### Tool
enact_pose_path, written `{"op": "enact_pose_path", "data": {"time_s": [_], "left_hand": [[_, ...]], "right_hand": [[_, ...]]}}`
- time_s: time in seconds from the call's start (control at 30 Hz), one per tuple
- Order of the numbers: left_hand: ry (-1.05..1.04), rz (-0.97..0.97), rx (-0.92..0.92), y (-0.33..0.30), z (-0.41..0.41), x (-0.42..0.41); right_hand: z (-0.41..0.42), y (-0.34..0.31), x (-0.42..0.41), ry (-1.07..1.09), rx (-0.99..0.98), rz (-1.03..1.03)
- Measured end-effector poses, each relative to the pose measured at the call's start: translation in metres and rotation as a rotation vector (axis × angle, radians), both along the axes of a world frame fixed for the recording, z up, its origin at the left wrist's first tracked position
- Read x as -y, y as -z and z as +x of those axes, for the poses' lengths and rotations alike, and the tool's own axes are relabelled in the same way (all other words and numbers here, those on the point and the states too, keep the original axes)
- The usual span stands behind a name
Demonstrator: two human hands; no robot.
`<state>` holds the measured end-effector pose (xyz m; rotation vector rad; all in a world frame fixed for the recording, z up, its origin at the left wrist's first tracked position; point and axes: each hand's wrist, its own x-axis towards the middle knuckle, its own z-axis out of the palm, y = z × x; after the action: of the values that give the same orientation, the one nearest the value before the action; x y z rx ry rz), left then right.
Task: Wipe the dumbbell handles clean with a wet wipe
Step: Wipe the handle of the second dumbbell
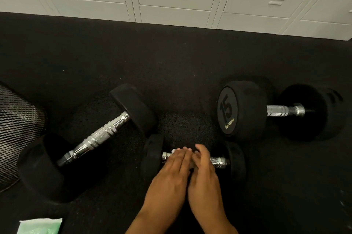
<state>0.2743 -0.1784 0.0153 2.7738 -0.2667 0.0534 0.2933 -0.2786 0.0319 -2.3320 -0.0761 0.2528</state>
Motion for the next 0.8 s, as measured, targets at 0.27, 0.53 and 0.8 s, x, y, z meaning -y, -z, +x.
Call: {"op": "enact_pose_path", "data": {"time_s": [0.27, 0.53, 0.8], "left_hand": [[-0.158, 0.015, -0.082, 0.008, 0.023, 0.016], [-0.115, -0.023, 0.06, 0.009, 0.014, 0.019], [-0.103, -0.06, -0.101, 0.014, 0.038, 0.026]], "right_hand": [[0.008, -0.011, 0.048, 0.095, 0.286, -0.329], [0.009, 0.008, 0.063, 0.052, 0.183, -0.359], [0.012, 0.015, 0.06, 0.078, 0.222, -0.367]]}}
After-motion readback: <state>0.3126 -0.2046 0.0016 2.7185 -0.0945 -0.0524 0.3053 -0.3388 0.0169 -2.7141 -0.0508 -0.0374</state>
